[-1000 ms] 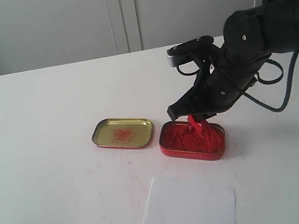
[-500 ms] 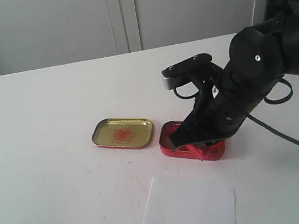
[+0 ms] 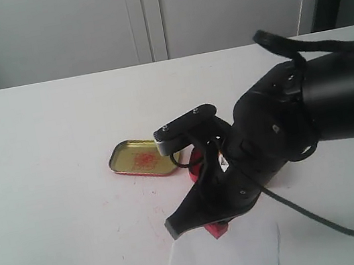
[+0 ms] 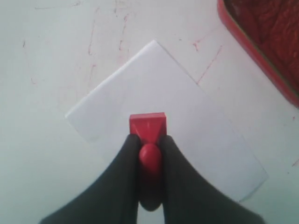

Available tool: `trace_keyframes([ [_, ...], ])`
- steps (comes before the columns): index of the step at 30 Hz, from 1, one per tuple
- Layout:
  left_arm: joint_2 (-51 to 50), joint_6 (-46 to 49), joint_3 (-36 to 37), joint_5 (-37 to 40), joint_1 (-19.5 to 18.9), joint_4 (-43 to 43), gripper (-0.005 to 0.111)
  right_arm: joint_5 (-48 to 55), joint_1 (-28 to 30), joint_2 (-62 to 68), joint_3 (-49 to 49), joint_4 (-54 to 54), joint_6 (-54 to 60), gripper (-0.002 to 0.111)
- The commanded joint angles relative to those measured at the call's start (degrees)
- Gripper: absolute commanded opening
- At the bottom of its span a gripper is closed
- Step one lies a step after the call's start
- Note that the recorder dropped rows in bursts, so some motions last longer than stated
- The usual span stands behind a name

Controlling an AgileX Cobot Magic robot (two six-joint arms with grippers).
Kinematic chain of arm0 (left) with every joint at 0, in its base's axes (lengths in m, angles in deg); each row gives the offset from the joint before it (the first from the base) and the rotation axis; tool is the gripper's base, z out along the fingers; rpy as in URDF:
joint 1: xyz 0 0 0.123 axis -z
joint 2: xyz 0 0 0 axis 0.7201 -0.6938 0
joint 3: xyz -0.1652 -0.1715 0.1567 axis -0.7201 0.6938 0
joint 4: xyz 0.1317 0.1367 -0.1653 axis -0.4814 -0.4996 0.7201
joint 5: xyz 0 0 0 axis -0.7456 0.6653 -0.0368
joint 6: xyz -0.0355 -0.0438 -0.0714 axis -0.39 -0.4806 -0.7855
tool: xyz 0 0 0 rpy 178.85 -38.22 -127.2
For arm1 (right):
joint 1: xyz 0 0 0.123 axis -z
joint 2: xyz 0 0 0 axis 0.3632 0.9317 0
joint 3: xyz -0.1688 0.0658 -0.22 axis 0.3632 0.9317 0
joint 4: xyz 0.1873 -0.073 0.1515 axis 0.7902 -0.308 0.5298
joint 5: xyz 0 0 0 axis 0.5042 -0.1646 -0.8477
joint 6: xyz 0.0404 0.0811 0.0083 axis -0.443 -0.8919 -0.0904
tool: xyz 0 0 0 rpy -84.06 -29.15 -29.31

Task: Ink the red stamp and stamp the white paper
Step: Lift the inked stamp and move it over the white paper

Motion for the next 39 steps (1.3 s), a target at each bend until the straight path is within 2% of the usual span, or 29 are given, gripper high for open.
trace_keyframes([
  [1, 0.2, 0.2, 0.2, -0.2, -0.2, 0.2, 0.0, -0.3, -3.4, -0.4, 0.2, -6.4, -9.3, 0.0],
  [5, 0.2, 0.2, 0.2, -0.2, -0.2, 0.2, 0.0, -0.3, -5.0, -0.3, 0.8, -9.8, -16.6, 0.0],
  [11, 0.2, 0.2, 0.2, -0.2, -0.2, 0.2, 0.0, 0.6, -5.0, -0.3, 2.2, -13.5, -21.5, 0.0],
  [32, 0.2, 0.2, 0.2, -0.2, -0.2, 0.2, 0.0, -2.2, -7.3, 4.8, 2.2, -18.4, -32.5, 0.0],
  [39, 0.2, 0.2, 0.2, -0.2, -0.2, 0.2, 0.0, -3.2, -7.3, 10.8, 2.2, -25.2, -36.6, 0.0],
])
